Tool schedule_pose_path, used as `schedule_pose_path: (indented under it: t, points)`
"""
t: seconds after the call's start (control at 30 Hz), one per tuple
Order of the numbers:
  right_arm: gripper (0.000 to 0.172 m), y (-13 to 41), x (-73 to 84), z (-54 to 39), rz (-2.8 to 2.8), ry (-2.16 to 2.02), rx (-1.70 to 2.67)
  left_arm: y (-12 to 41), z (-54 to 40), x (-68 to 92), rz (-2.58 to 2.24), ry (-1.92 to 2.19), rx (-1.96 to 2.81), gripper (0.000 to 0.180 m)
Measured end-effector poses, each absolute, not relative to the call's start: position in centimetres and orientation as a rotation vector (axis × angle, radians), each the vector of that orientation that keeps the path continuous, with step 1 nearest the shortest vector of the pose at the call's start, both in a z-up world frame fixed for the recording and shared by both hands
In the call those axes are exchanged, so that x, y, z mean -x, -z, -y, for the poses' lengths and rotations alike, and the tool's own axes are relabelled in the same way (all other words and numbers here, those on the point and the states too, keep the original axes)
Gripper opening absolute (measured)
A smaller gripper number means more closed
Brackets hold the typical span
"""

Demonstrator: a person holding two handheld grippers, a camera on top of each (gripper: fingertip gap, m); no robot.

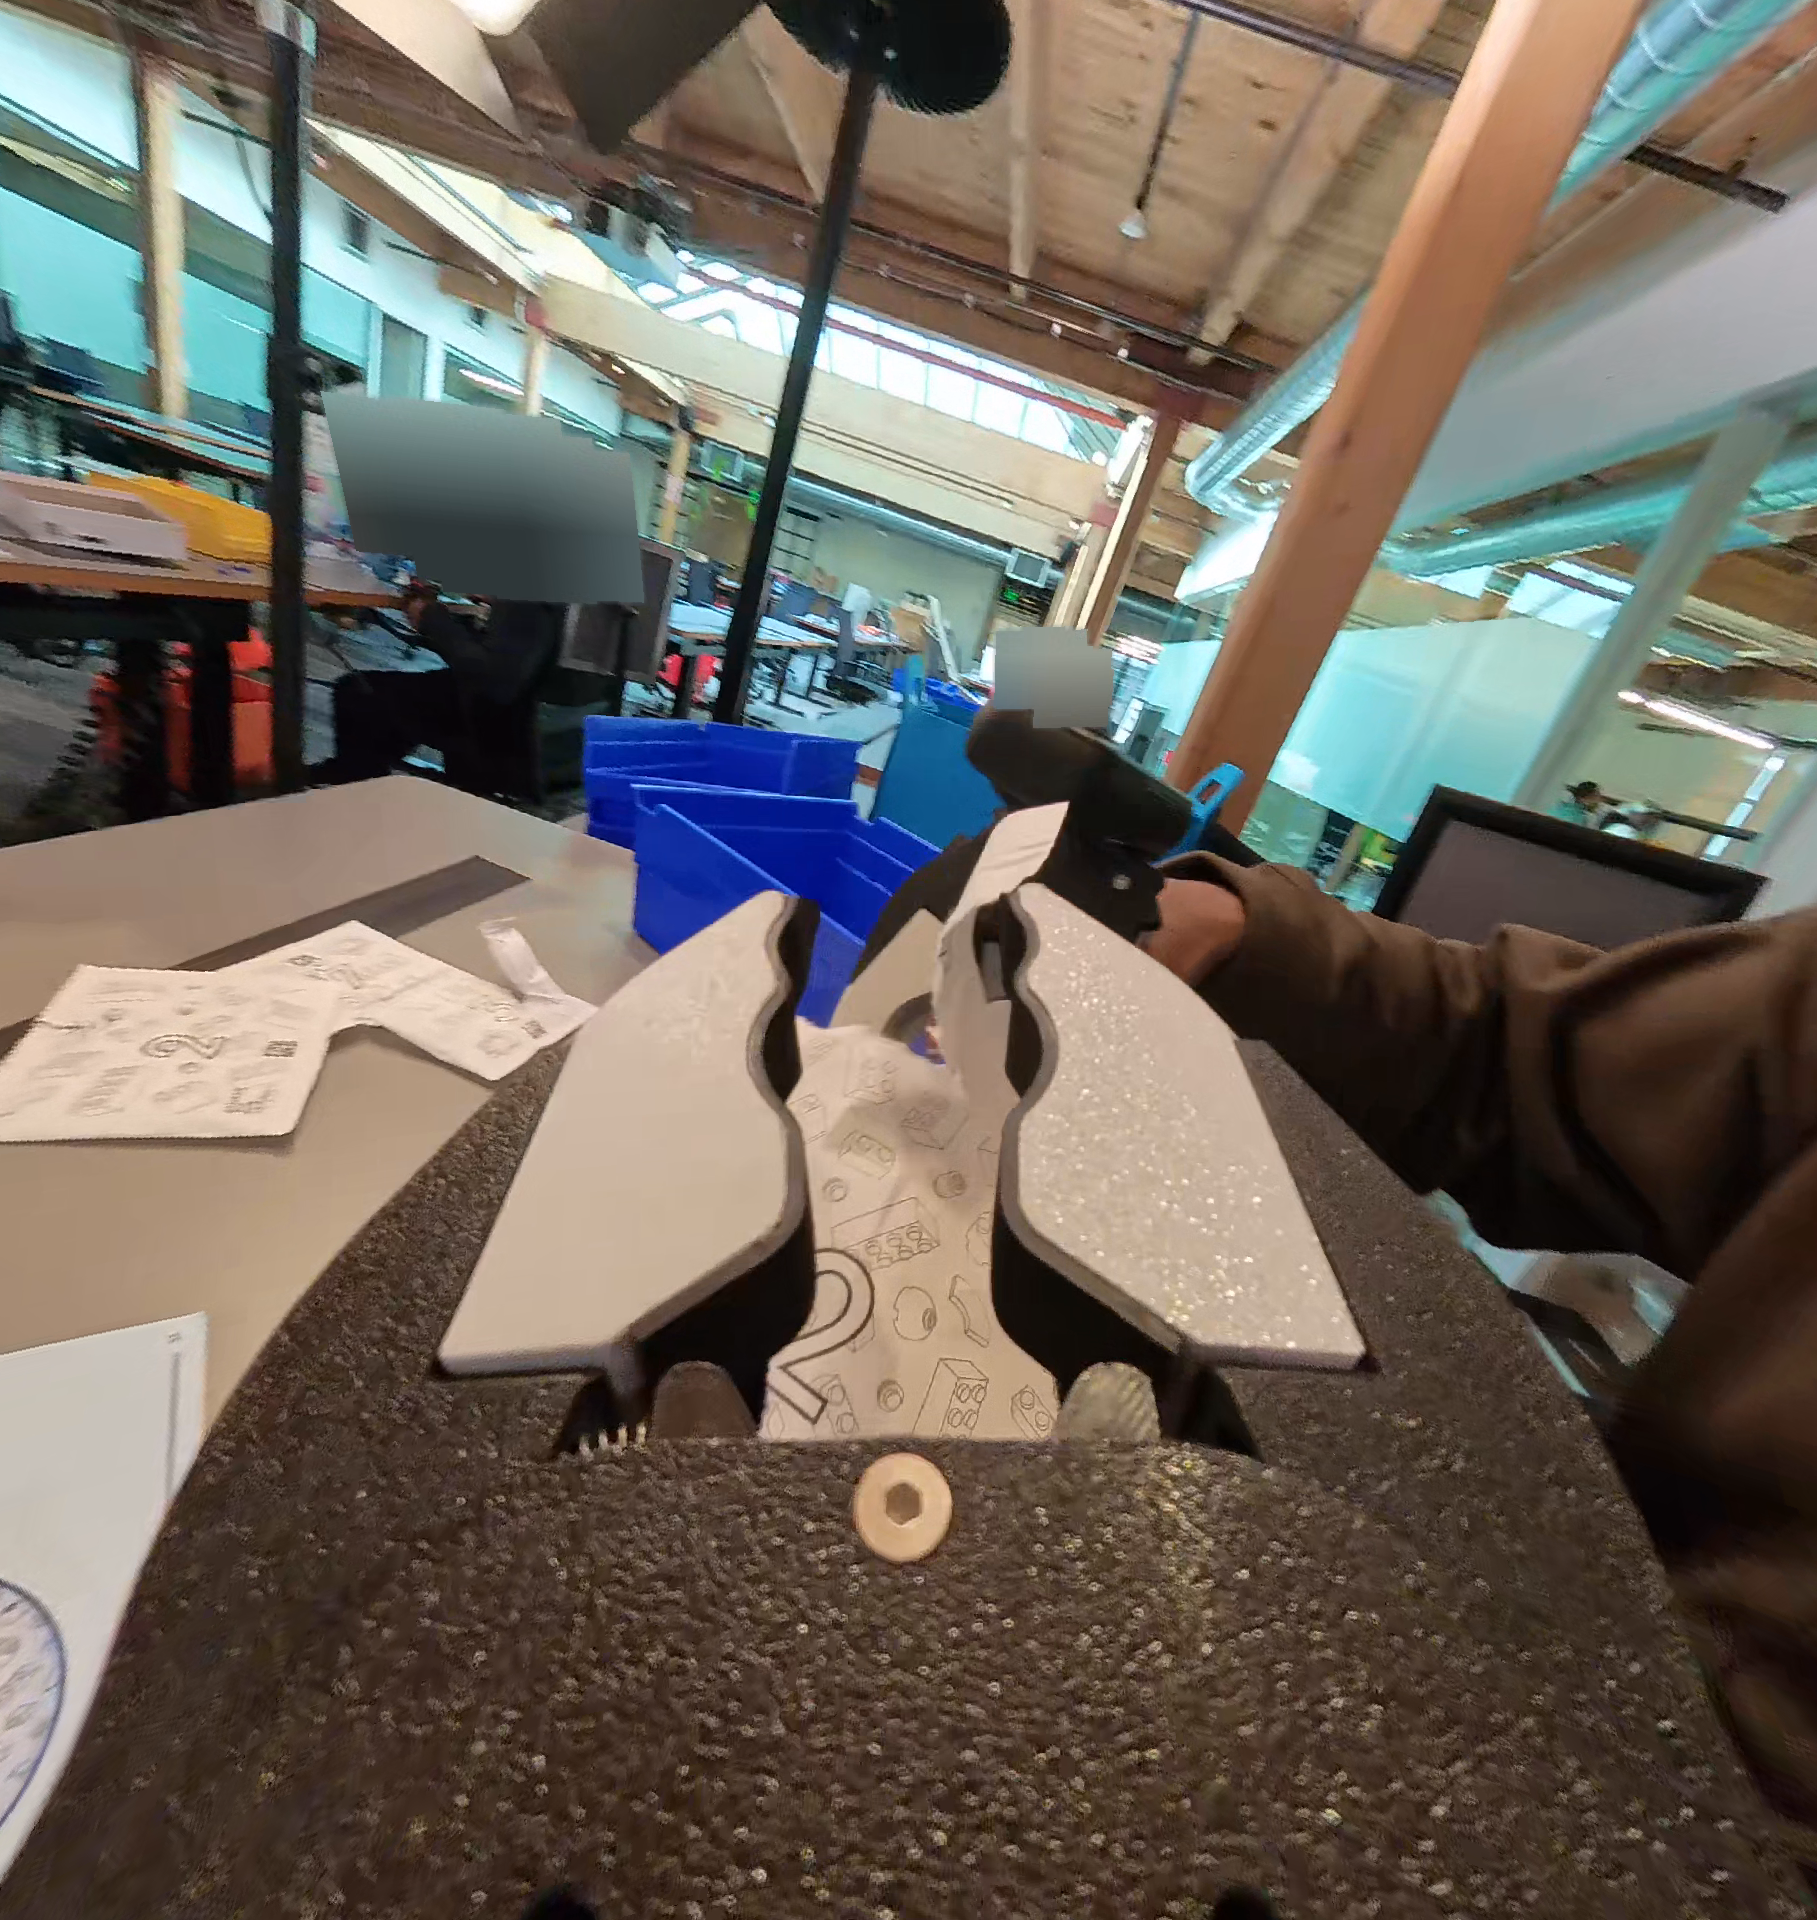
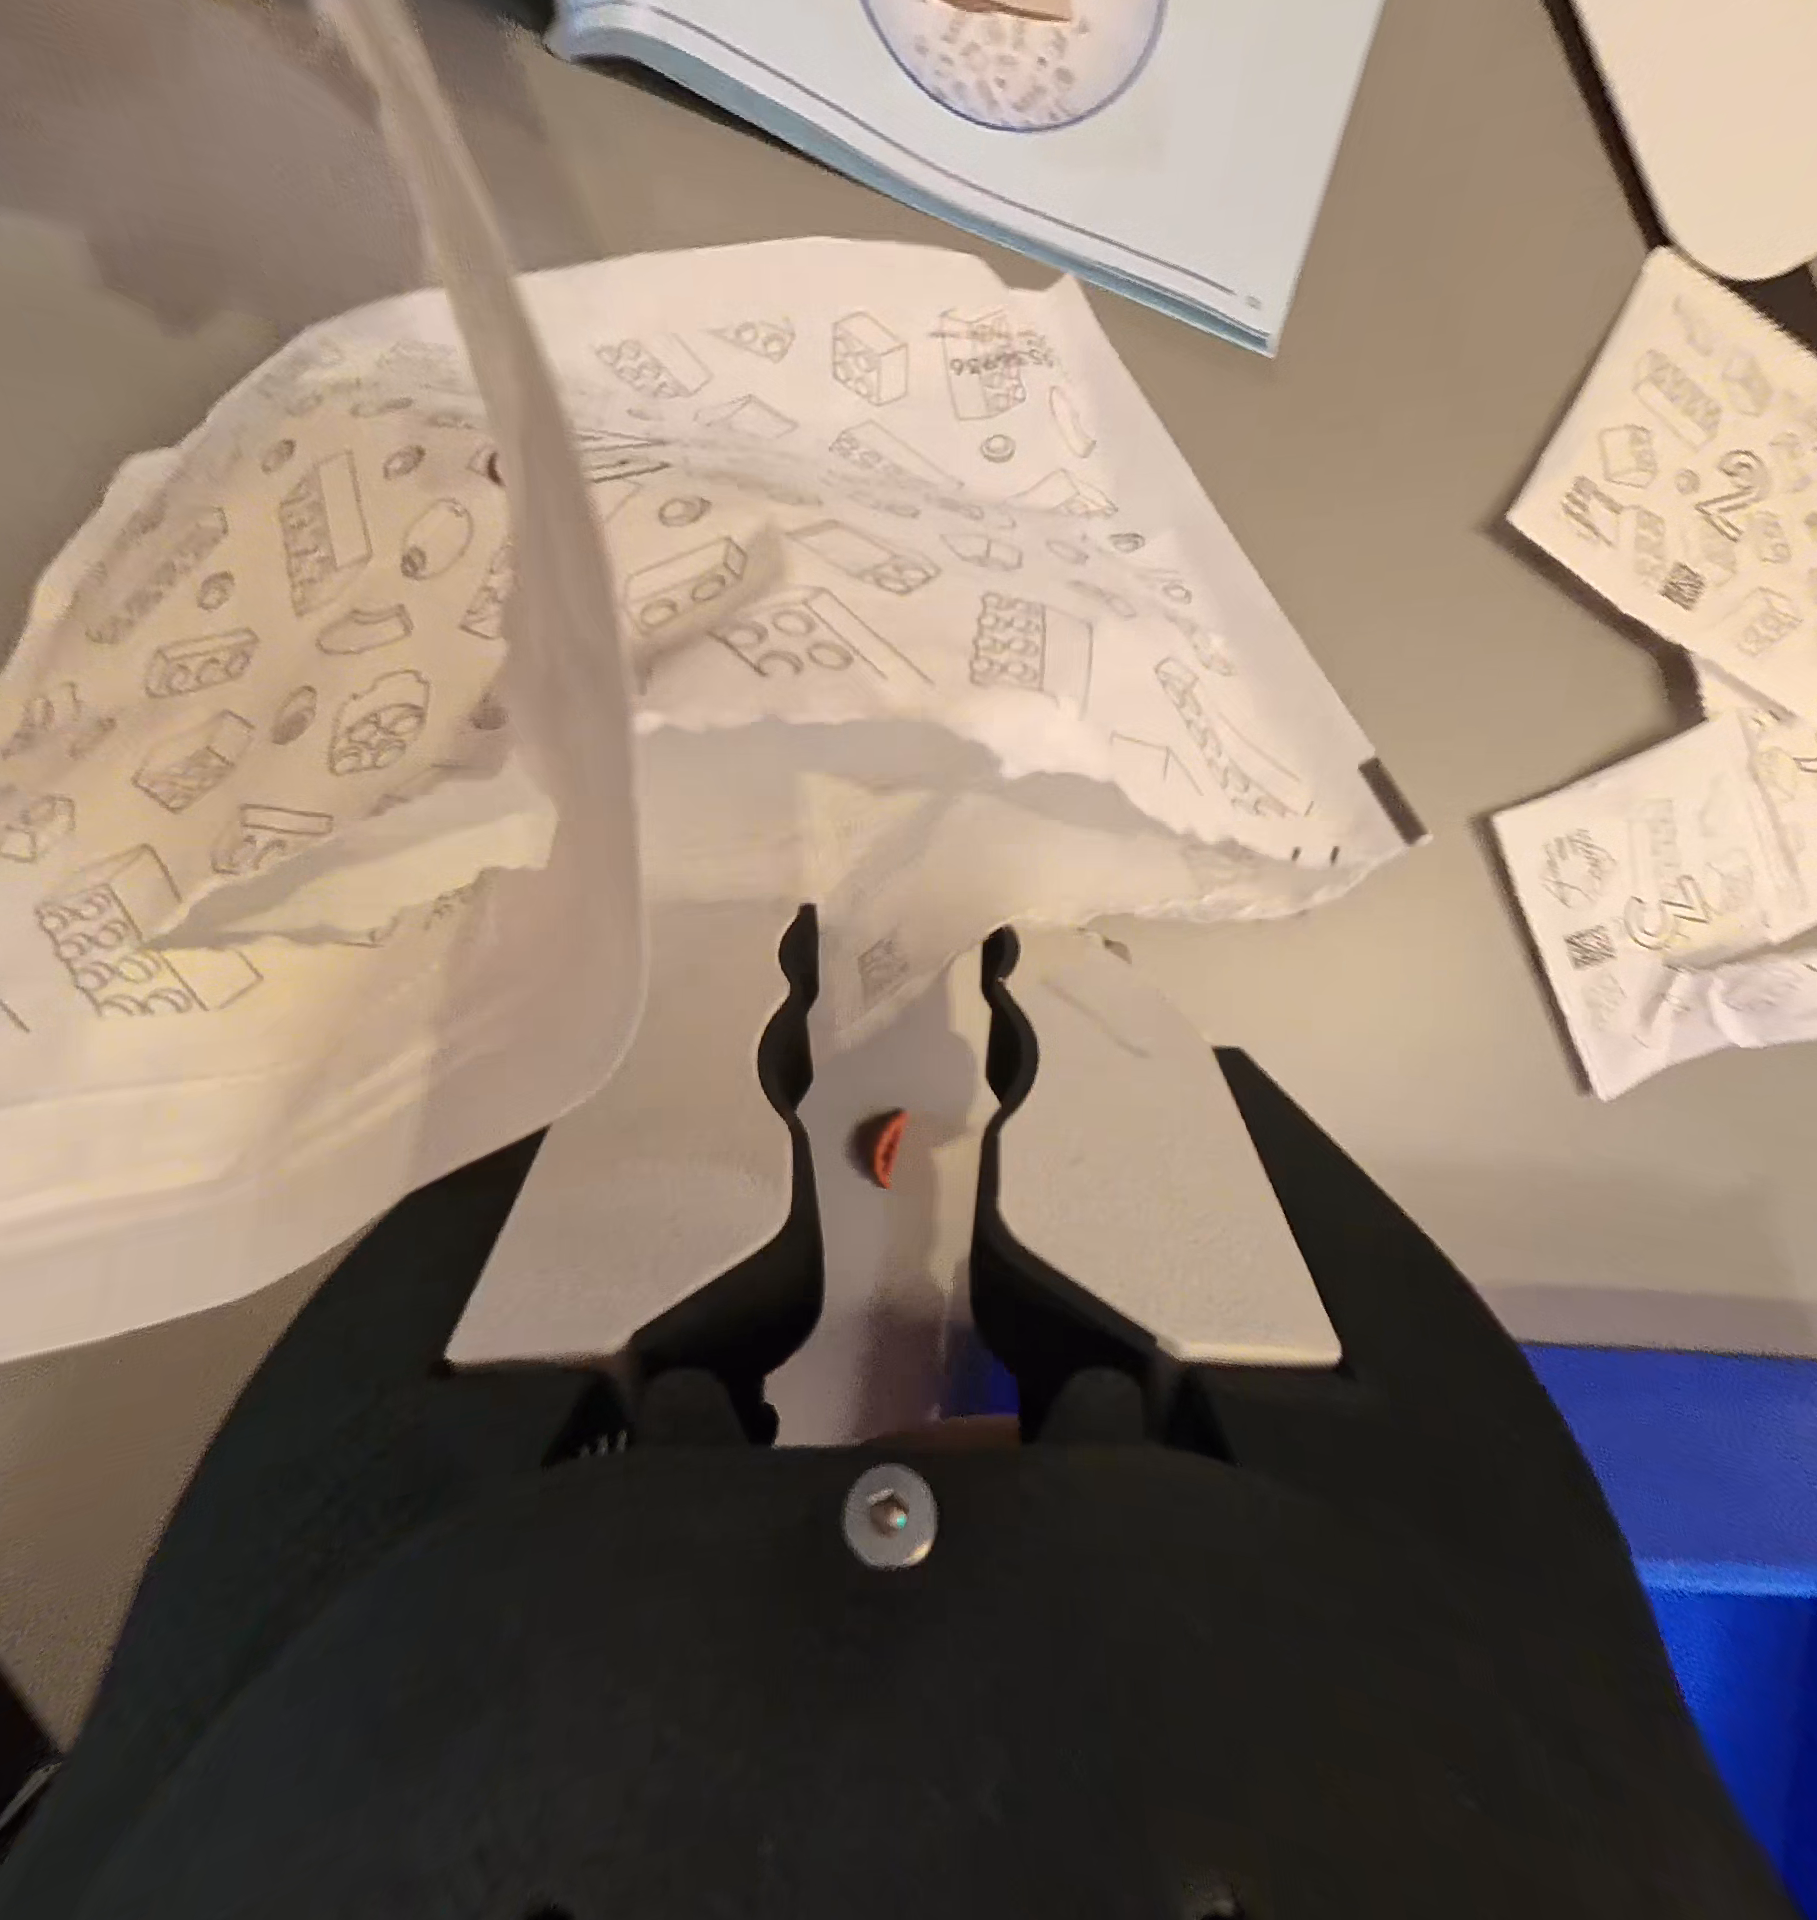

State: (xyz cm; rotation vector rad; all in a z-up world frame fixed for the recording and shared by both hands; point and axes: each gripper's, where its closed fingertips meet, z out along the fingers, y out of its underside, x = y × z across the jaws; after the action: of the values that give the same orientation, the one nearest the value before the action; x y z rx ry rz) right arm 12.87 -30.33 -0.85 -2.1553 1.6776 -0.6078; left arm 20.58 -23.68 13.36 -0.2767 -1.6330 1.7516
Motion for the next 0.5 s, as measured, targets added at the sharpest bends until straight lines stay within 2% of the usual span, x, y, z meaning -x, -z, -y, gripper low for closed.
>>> schedule_pose_path:
  t: [0.23,0.5]
  points:
    - [0.032,0.3,-12.0,31.7,-1.644,0.812,2.198,-12.0,25.3,-20.4,1.63,-1.8,0.174,0.04]
    - [0.04,1.9,-10.7,28.3,-1.474,0.674,2.228,-11.5,25.7,-18.8,1.627,-1.75,0.175,0.045]
